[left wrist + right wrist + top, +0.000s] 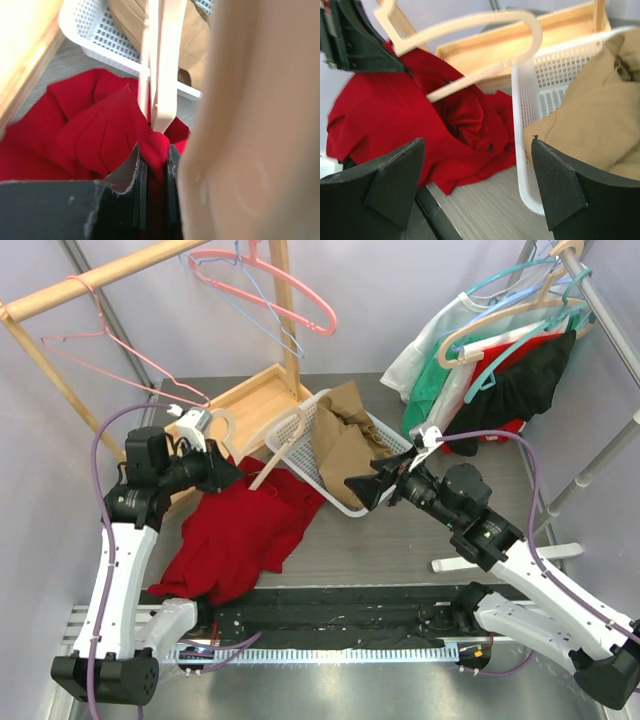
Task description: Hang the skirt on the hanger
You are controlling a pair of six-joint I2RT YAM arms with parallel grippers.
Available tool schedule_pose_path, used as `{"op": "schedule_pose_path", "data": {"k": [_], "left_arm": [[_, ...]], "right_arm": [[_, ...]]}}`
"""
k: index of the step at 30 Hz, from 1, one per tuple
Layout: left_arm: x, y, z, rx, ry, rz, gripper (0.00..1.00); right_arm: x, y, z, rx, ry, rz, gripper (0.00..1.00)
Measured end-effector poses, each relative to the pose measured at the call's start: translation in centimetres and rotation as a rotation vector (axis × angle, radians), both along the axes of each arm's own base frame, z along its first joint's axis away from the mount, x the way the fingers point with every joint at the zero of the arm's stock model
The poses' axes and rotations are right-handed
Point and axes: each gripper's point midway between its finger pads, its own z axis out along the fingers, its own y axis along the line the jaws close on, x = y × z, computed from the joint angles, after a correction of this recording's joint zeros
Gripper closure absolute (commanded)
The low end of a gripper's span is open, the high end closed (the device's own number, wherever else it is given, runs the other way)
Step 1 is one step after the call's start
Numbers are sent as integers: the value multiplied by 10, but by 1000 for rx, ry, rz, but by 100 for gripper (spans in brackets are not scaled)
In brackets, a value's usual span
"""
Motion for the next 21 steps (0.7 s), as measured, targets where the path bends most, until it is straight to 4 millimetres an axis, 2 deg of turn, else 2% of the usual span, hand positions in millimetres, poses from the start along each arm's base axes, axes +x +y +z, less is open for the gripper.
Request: {"op": "schedule_pose_path", "data": {"k": [4, 10, 12, 15, 21], "left_arm": [[-5, 3, 4, 3, -15, 27, 100], [-16, -1, 8, -17, -22, 1, 100], [-24, -4, 12, -32, -35, -26, 100], [-38, -10, 21, -54, -65, -71, 100], [-73, -21, 37, -92, -155, -174, 100]], "right_arm": [[2, 12, -36, -73, 105, 43, 21], [1, 50, -131, -240, 380, 145, 23], [-2, 62, -153, -281, 455, 178, 23], [0, 80, -160, -285, 509, 209, 21], [7, 103, -149, -209, 540, 244, 22]]}}
